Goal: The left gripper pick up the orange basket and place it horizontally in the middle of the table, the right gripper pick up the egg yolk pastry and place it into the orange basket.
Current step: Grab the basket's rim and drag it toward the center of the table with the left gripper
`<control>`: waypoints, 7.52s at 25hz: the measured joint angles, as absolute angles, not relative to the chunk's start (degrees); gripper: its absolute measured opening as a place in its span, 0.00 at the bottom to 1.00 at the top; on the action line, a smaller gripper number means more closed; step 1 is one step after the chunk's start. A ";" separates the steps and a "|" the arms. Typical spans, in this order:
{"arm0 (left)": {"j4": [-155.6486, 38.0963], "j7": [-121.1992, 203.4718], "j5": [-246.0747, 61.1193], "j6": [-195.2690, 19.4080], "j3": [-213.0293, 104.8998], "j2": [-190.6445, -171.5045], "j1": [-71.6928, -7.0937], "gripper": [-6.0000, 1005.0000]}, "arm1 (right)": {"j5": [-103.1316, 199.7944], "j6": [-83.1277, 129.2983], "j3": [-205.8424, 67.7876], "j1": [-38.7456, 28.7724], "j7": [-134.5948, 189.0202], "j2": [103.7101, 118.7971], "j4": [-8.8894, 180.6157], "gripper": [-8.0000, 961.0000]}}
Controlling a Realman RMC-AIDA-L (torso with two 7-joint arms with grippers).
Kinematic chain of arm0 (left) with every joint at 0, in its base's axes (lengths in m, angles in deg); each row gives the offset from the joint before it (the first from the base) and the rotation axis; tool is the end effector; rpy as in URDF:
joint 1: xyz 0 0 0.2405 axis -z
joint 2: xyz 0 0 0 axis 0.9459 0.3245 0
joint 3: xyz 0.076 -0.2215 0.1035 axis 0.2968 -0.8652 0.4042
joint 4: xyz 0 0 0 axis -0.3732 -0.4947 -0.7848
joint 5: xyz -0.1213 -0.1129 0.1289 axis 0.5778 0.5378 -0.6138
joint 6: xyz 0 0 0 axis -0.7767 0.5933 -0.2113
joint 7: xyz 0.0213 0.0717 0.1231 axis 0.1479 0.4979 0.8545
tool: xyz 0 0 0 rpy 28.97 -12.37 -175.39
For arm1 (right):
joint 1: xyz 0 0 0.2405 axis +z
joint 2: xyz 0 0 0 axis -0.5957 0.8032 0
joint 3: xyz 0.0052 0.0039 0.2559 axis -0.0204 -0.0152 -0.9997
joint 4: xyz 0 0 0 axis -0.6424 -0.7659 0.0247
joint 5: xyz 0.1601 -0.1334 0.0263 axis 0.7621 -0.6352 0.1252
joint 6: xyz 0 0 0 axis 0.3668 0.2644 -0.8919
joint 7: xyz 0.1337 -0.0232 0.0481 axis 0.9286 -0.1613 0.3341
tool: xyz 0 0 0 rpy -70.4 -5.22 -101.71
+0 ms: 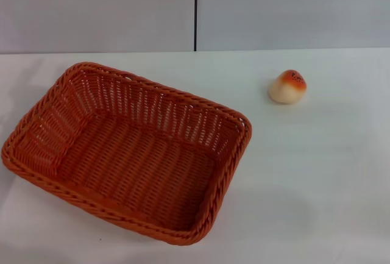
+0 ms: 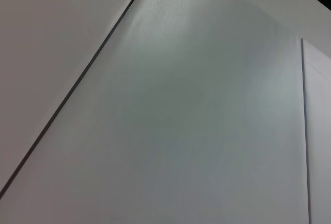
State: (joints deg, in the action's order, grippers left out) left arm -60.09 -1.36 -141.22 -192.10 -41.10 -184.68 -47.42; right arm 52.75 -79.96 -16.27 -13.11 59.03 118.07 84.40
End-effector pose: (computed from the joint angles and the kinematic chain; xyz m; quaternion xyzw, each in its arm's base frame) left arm -0.2902 0.2727 0.0752 -0.5647 -0.1172 -0.6437 0.5030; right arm 0.2960 0.2707 0.0809 -0.5088 0.0918 0.6189 0.5913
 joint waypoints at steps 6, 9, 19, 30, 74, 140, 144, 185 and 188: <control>-60.09 -1.29 -141.22 -192.08 -41.08 -184.64 -47.30 0.56 | 52.76 -79.94 -16.27 -13.17 59.03 118.07 84.40 0.61; -60.08 -1.28 -141.22 -191.97 -41.08 -184.65 -47.26 0.56 | 52.75 -79.94 -16.27 -13.25 59.03 118.07 84.40 0.61; -61.45 -4.99 -141.23 -189.33 -39.49 -184.19 -47.67 0.56 | 52.75 -79.73 -16.27 -13.13 59.03 118.10 84.40 0.61; -71.85 -17.77 -141.24 -183.43 -35.39 -183.90 -48.05 0.56 | 52.78 -79.67 -16.31 -13.74 59.03 118.27 84.11 0.61; -132.68 -92.87 -219.26 -181.37 -18.19 -176.39 -39.66 0.56 | 52.85 -77.67 -28.66 -15.73 60.44 117.80 81.30 0.61; -126.01 -101.07 -230.57 -181.18 -16.71 -180.37 -38.02 0.16 | 52.84 -74.60 -28.74 -15.28 60.43 117.71 82.04 0.61; -128.04 -104.85 -230.19 -184.60 -19.97 -180.18 -37.71 0.16 | 52.84 -73.78 -28.74 -15.23 60.43 117.67 82.47 0.61; -132.53 -112.70 -204.38 -173.97 -9.24 -184.69 -58.13 0.22 | 52.82 -68.71 -29.08 -13.86 60.43 117.37 83.82 0.61; -132.53 -112.70 -204.38 -173.97 -9.24 -184.69 -58.13 0.23 | 52.83 -68.60 -29.03 -13.67 60.43 117.36 83.80 0.61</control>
State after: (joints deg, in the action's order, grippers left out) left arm -132.53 -112.70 -204.38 -173.97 -9.24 -184.69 -58.13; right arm 52.83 -68.60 -29.03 -13.67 60.43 117.36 83.80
